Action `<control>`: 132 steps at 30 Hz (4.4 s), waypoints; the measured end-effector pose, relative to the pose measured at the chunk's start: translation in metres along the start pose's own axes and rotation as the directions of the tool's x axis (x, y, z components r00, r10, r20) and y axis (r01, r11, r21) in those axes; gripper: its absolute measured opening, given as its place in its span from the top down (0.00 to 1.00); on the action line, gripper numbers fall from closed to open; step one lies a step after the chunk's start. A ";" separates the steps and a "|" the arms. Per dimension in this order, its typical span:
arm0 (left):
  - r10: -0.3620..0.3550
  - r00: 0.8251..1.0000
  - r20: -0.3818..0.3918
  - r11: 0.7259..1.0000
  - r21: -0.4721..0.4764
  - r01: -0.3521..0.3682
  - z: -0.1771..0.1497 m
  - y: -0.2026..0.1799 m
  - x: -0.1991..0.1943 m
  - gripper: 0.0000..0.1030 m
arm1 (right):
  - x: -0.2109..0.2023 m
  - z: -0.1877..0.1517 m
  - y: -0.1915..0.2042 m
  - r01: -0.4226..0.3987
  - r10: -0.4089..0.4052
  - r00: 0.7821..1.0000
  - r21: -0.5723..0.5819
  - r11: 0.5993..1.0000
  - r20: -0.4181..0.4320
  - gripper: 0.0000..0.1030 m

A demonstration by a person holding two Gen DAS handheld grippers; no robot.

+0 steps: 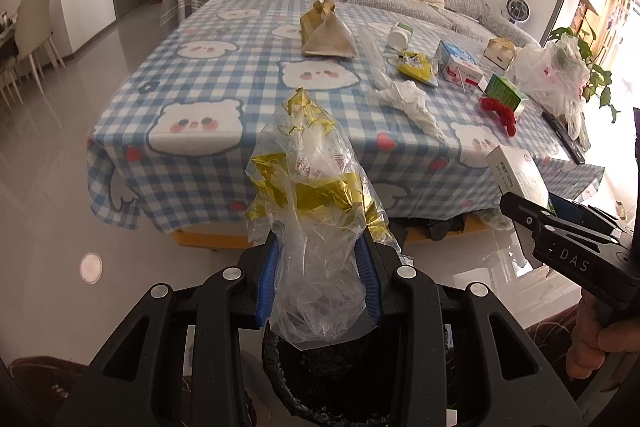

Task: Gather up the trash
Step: 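Carry the plastic bag and tablet box down toward the black trash bin, then open left tool to drop the bag while right tool drops the box into the bin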

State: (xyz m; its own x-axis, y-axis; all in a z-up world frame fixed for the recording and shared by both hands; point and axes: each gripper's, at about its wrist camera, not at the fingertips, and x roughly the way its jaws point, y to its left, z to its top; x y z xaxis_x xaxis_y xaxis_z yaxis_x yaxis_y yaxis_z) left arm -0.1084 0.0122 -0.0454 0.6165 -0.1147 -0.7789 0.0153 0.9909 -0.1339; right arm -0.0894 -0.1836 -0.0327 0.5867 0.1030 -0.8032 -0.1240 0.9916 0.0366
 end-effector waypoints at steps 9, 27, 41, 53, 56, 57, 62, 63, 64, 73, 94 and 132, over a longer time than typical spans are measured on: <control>-0.002 0.999 -0.042 1.000 0.006 0.002 -0.037 -0.006 -0.004 0.67 | -0.004 -0.037 0.001 -0.001 0.001 0.999 0.017 1.000 -0.041 0.44; 0.027 0.988 -0.150 0.999 0.033 -0.022 -0.091 -0.021 0.017 0.67 | 0.006 -0.081 -0.016 0.044 -0.036 0.989 0.051 0.998 -0.143 0.44; 0.038 0.967 -0.254 0.997 0.081 -0.018 -0.120 -0.055 0.078 0.67 | 0.018 -0.079 -0.033 0.085 -0.069 0.984 0.092 0.992 -0.163 0.44; 0.016 0.949 -0.314 0.993 0.120 0.023 -0.131 -0.083 0.123 0.66 | 0.019 -0.075 -0.049 0.117 -0.096 0.983 0.133 0.984 -0.154 0.44; 0.007 0.947 -0.322 0.991 0.126 0.035 -0.133 -0.089 0.130 0.66 | 0.019 -0.075 -0.051 0.124 -0.102 0.983 0.138 0.983 -0.151 0.44; -0.001 0.947 -0.321 0.991 0.124 0.043 -0.133 -0.091 0.131 0.66 | 0.019 -0.075 -0.052 0.126 -0.105 0.983 0.139 0.982 -0.149 0.44; -0.016 0.947 -0.321 0.989 0.132 0.062 -0.134 -0.098 0.133 0.63 | 0.018 -0.074 -0.052 0.137 -0.116 0.983 0.141 0.981 -0.144 0.44; -0.012 0.948 -0.319 0.989 0.138 0.059 -0.134 -0.099 0.133 0.59 | 0.019 -0.074 -0.052 0.138 -0.118 0.982 0.141 0.980 -0.145 0.44; -0.002 0.950 -0.313 0.989 0.143 0.049 -0.134 -0.100 0.132 0.55 | 0.019 -0.074 -0.053 0.141 -0.120 0.982 0.142 0.980 -0.147 0.44; 0.037 0.972 -0.231 0.995 0.098 -0.015 -0.106 -0.079 0.108 0.07 | 0.030 -0.080 -0.053 0.163 -0.136 0.974 0.146 0.976 -0.179 0.44; 0.101 0.979 -0.179 0.995 -0.010 -0.104 -0.058 0.020 0.039 0.06 | 0.080 -0.108 0.013 0.125 -0.107 0.960 0.054 0.991 -0.259 0.44; 0.146 0.957 -0.252 0.988 -0.015 -0.154 -0.080 0.063 0.042 0.06 | 0.114 -0.119 0.094 -0.012 -0.007 0.957 -0.065 0.998 -0.291 0.13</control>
State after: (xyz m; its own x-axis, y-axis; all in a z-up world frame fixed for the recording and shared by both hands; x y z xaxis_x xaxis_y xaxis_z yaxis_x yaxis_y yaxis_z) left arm -0.1447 0.0638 -0.1353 0.3938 0.0167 -0.9190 -0.0916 0.9956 -0.0211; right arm -0.1296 -0.0876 -0.1922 0.3295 0.0685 -0.9417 -0.1827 0.9831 0.0076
